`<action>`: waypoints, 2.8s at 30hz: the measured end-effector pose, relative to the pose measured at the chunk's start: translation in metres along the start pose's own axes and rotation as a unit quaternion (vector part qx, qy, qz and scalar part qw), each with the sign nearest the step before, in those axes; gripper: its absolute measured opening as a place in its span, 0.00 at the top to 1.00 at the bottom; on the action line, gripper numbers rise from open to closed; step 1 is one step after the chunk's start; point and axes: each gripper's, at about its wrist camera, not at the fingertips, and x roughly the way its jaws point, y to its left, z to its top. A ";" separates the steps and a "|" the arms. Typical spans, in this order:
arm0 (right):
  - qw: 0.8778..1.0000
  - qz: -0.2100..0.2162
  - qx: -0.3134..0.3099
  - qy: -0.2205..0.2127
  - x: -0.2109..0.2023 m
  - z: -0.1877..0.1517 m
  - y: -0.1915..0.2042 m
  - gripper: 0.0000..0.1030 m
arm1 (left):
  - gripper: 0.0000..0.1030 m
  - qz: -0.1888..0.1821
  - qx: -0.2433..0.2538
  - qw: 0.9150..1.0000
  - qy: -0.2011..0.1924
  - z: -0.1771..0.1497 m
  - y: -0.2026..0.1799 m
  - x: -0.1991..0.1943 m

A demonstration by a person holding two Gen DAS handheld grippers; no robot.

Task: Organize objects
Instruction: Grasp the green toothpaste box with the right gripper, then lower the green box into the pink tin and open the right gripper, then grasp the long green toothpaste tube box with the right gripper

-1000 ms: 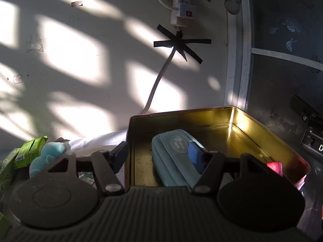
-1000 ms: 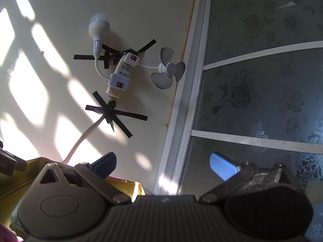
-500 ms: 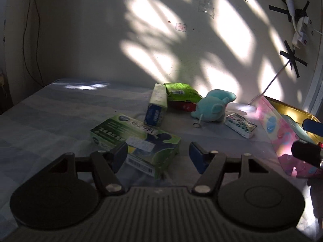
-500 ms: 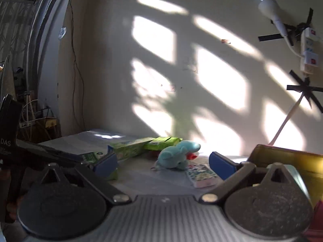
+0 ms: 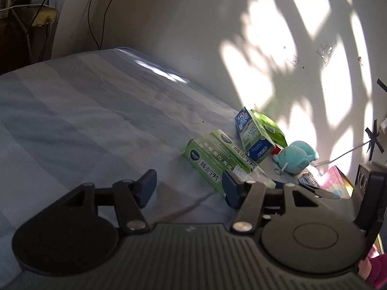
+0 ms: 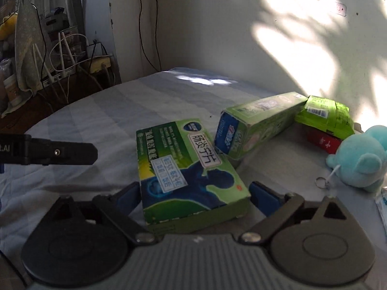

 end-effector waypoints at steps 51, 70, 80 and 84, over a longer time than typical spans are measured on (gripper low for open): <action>0.868 -0.405 0.209 -0.199 -0.269 -0.146 -0.166 0.13 | 0.47 -0.197 0.313 0.925 0.092 -0.097 -0.385 0.085; 0.878 -0.350 0.208 -0.251 -0.279 -0.128 -0.103 0.19 | 0.47 -0.101 0.347 0.932 0.010 -0.082 -0.303 0.035; 0.904 -0.328 0.157 -0.227 -0.243 -0.098 -0.072 0.26 | 0.46 -0.049 0.317 0.947 -0.001 -0.062 -0.247 0.045; 0.916 -0.310 0.135 -0.214 -0.224 -0.085 -0.060 0.28 | 0.46 -0.028 0.301 0.953 0.001 -0.051 -0.218 0.051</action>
